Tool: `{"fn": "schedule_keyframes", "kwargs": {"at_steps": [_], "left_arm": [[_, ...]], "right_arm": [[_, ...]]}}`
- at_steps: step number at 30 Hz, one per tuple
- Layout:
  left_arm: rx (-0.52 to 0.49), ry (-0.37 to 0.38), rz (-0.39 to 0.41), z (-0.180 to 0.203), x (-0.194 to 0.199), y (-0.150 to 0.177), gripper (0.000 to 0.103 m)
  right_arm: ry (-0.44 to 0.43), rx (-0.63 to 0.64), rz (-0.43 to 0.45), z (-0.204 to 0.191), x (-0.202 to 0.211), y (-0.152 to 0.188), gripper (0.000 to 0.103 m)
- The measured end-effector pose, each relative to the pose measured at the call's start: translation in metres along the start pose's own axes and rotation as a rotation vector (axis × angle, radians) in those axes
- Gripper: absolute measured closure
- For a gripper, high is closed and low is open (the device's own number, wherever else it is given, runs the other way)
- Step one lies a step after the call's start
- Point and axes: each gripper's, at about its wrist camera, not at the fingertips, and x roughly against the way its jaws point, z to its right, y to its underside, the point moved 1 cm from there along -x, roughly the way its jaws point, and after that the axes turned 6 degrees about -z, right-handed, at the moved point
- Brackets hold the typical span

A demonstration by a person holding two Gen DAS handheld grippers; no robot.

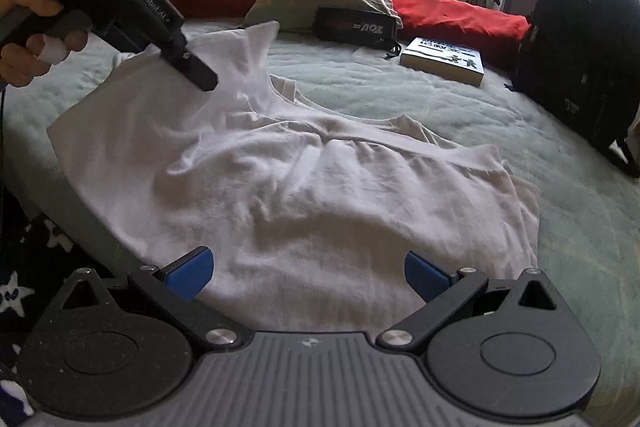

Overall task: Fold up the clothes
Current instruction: 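Lift the hem band with the left gripper and fold it over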

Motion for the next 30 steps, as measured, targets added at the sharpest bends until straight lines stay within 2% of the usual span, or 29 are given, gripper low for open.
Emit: {"fn": "schedule_keyframes", "kwargs": {"at_steps": [14,23,30], "left_arm": [[-0.054,0.055,-0.046,0.077,-0.019,-0.029,0.086],[-0.058,0.051,-0.127,0.119,-0.068,-0.046,0.085],[-0.033,0.042,-0.181,0.131,-0.11,-0.047,0.085]], "right_arm": [[-0.031,-0.123,0.073,0.04,0.028,0.029,0.0],[-0.017,-0.201,0.087,0.065,0.038,0.045,0.0],[-0.013,-0.262,0.087,0.083,0.042,0.053,0.0]]}}
